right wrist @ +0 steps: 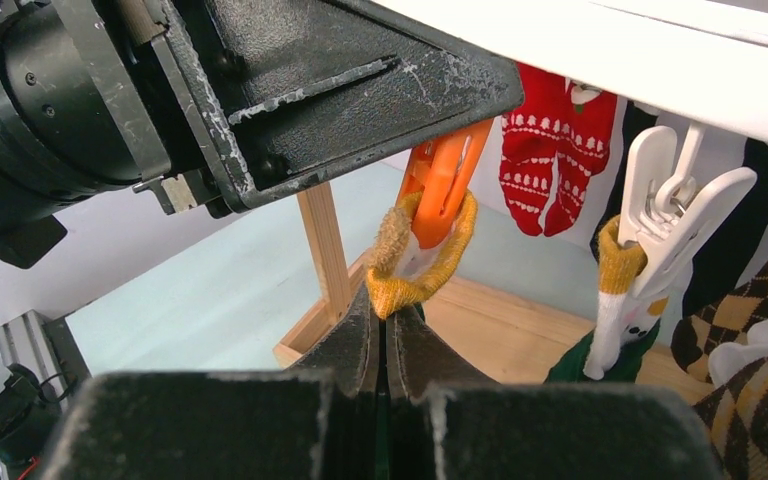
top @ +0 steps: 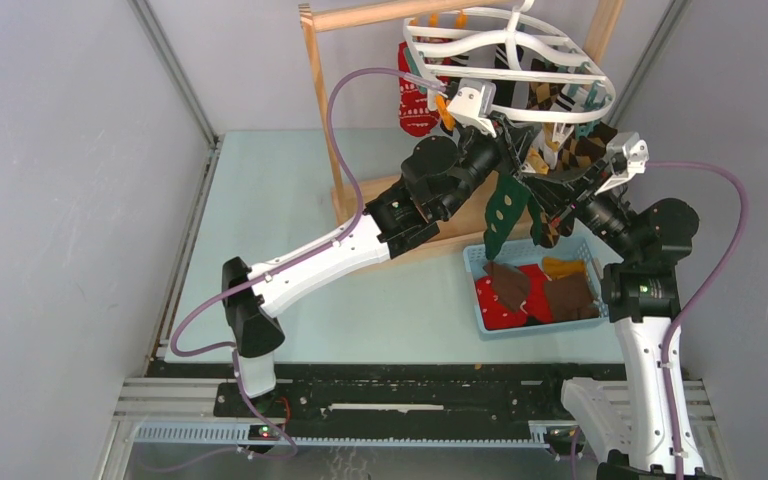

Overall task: Clip the socks to the hanger
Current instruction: Clamp the sock onto the hanger.

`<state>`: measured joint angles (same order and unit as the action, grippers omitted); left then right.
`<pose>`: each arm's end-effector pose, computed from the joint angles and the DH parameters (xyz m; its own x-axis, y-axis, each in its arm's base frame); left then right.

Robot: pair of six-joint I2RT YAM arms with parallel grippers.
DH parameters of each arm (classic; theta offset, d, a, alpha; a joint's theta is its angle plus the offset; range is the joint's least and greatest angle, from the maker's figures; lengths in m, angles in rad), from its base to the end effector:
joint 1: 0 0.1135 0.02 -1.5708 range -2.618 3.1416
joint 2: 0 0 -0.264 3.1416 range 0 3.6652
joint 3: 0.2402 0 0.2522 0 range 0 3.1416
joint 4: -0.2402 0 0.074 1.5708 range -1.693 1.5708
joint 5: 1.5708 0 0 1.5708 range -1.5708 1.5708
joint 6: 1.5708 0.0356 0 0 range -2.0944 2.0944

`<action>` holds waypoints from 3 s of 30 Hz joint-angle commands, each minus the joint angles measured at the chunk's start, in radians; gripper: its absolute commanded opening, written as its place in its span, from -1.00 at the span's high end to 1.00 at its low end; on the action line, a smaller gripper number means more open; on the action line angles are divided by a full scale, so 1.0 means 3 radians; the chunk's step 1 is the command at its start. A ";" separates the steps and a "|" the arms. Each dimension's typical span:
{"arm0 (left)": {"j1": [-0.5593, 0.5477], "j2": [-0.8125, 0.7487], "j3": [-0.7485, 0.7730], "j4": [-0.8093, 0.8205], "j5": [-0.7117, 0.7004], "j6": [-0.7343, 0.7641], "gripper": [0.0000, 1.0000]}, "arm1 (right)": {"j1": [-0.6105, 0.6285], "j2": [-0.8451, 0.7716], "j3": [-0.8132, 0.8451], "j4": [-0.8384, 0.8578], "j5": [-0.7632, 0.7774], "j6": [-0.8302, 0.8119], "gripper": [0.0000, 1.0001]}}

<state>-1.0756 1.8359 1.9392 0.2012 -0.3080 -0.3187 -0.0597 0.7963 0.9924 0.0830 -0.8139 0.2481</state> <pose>0.2136 -0.3729 0.4856 -0.0844 -0.4721 -0.8775 0.7104 0.5890 -0.3852 0.1598 0.0164 0.4359 0.1053 0.1626 -0.9810 -0.7040 0.7089 0.0419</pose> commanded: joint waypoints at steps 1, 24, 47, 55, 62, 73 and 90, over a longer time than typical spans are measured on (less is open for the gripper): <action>0.0052 -0.0156 -0.0028 0.0117 -0.0048 -0.0083 0.81 | -0.0011 0.0002 0.0162 0.0172 0.0053 0.0004 1.00; 0.0057 -0.0175 -0.0052 0.0106 -0.0082 -0.0148 0.34 | 0.0020 -0.0006 0.0160 -0.0006 0.0043 -0.0084 1.00; 0.0057 -0.0516 -0.0451 -0.0015 0.0045 -0.0239 -0.60 | 0.0020 -0.0016 0.0163 -0.0174 0.0084 -0.0197 0.93; 0.0037 -0.0936 -0.0943 -0.0083 0.0542 -0.0001 -0.76 | 0.0010 -0.0036 0.0159 -0.0479 0.0181 -0.0396 0.81; 0.0032 -0.1422 -0.1467 -0.0168 0.0858 0.0380 -0.76 | -0.0115 -0.0030 0.0161 -0.0645 0.0325 -0.0462 0.67; 0.0078 -0.2264 -0.2532 -0.0240 0.0607 0.0689 -0.83 | -0.0469 0.0041 0.0160 -0.0961 0.0464 -0.0773 0.63; 0.0351 -0.2934 -0.3292 -0.0267 0.0272 0.0524 -0.87 | -0.1040 0.0545 0.0435 -0.0666 0.0391 -0.0878 0.67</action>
<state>-0.9779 0.9745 0.9733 0.0944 -0.1993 -0.1429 -0.3439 0.9344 1.0611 -0.1921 -0.6876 0.0013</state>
